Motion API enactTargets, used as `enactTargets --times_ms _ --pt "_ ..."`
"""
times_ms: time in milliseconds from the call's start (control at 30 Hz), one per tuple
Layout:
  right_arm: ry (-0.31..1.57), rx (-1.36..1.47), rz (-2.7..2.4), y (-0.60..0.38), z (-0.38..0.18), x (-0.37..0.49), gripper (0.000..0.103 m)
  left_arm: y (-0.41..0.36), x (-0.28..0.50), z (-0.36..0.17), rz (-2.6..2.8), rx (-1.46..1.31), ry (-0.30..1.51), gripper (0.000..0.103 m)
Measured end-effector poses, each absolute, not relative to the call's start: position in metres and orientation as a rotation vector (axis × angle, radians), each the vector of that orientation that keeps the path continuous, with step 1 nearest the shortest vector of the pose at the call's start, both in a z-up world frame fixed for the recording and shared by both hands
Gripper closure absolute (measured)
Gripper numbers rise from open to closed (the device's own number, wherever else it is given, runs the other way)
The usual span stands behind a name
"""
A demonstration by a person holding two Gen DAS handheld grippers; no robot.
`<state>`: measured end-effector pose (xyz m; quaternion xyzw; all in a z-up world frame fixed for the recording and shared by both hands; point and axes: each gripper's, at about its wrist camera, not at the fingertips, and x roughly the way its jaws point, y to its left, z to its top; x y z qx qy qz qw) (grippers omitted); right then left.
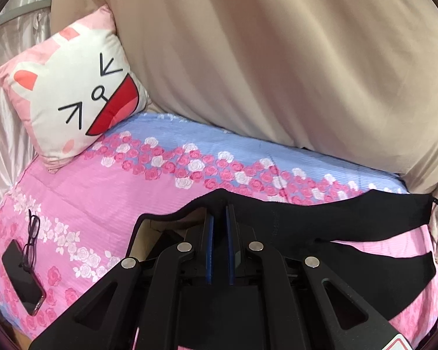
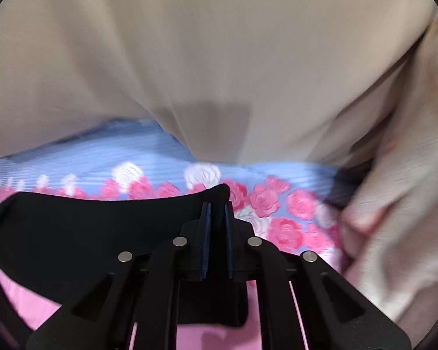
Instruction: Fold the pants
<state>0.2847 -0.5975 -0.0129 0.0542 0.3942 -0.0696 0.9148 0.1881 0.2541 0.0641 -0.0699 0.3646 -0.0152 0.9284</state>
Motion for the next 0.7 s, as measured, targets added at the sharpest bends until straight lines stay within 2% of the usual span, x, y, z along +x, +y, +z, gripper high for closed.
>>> enactTargets --times_ms 167,300,400,533,600,667,700 --pt "0.664 0.067 -0.113 -0.584 0.052 0.204 0.101 0.261 0.149 0.072 -0.054 -0.141 0.731 0.095" --pt "0.58 0.069 -0.124 -0.585 0.079 0.133 0.101 0.274 0.108 0.07 0.015 -0.1 0.698 0.098" --pt "0.617 0.07 -0.145 -0.589 0.07 0.095 0.101 0.294 0.081 0.059 0.027 -0.141 0.713 0.098" --pt "0.693 0.076 -0.138 -0.58 0.038 0.081 0.1 0.306 0.073 0.018 0.061 -0.176 0.824 0.098" --pt "0.72 0.1 -0.122 -0.577 0.021 0.091 0.095 0.302 0.077 -0.007 0.021 -0.246 0.876 0.096" --pt "0.757 0.125 -0.11 -0.575 0.005 0.113 0.095 0.292 0.084 -0.03 -0.024 -0.313 0.93 0.083" --pt "0.776 0.138 -0.1 -0.575 0.001 0.122 0.095 0.286 0.087 -0.037 -0.032 -0.331 0.942 0.06"
